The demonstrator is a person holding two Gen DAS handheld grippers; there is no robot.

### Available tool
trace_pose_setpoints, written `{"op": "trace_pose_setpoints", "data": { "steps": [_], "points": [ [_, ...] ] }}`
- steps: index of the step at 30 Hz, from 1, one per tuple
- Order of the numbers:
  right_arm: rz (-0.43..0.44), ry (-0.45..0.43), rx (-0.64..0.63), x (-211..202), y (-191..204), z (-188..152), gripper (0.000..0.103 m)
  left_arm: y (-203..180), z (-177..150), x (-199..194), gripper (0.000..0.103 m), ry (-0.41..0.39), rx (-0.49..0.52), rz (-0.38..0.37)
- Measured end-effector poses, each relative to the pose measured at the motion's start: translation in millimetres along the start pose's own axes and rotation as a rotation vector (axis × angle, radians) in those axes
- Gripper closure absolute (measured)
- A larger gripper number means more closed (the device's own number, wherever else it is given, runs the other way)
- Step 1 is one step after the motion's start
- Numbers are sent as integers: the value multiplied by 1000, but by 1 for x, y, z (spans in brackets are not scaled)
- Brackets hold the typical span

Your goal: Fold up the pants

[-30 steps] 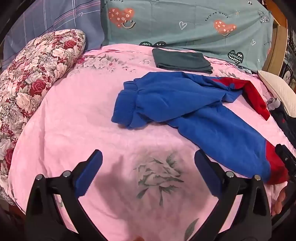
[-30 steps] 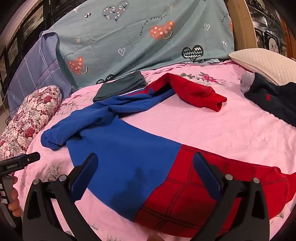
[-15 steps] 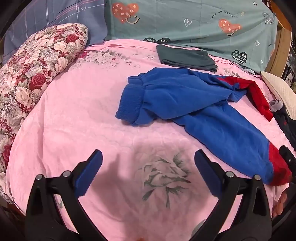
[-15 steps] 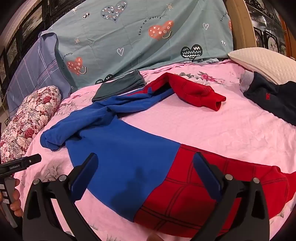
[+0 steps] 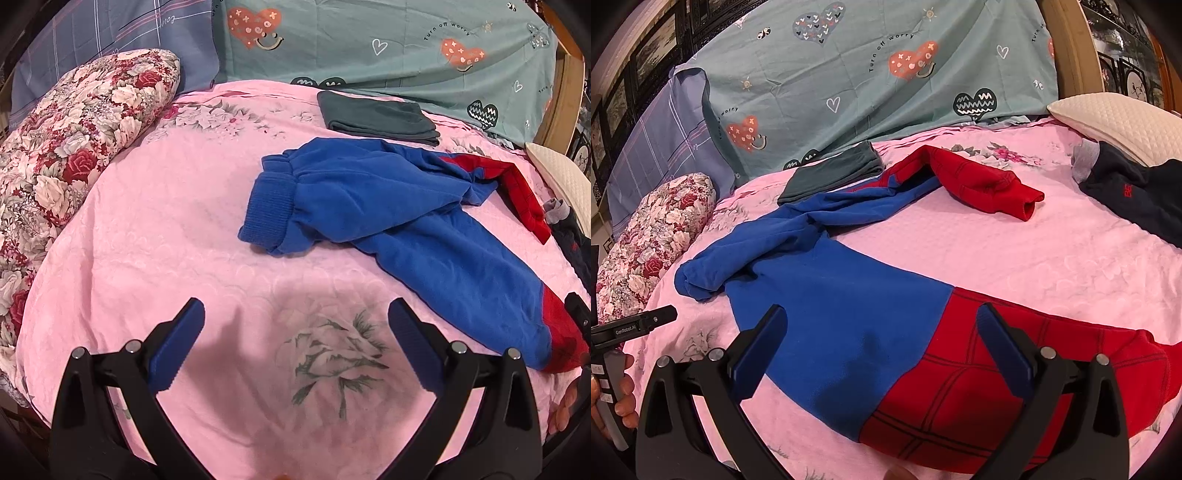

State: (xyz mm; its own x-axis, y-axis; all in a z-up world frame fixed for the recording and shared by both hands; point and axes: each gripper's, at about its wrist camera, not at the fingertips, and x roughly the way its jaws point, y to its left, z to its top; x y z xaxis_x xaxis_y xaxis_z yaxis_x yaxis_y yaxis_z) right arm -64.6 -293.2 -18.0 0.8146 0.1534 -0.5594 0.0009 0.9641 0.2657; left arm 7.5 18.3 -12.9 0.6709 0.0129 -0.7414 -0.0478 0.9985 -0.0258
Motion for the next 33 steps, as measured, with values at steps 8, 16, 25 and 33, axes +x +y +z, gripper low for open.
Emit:
{"op": "trace_pose_setpoints", "data": {
  "steps": [8,16,25,33],
  "points": [
    [-1,2,2,0,0,1,1,0,1,1,2,4,-5,3],
    [-4,1,3,-1,-1,1,1,10,8,10,2,-9,4,45],
    [-13,5,5,0,-2,2,1,7,54,83,7,81,134,48],
    [80,63,-82,-5,30,33,1,20,59,67,79,89,76,-196]
  ]
}}
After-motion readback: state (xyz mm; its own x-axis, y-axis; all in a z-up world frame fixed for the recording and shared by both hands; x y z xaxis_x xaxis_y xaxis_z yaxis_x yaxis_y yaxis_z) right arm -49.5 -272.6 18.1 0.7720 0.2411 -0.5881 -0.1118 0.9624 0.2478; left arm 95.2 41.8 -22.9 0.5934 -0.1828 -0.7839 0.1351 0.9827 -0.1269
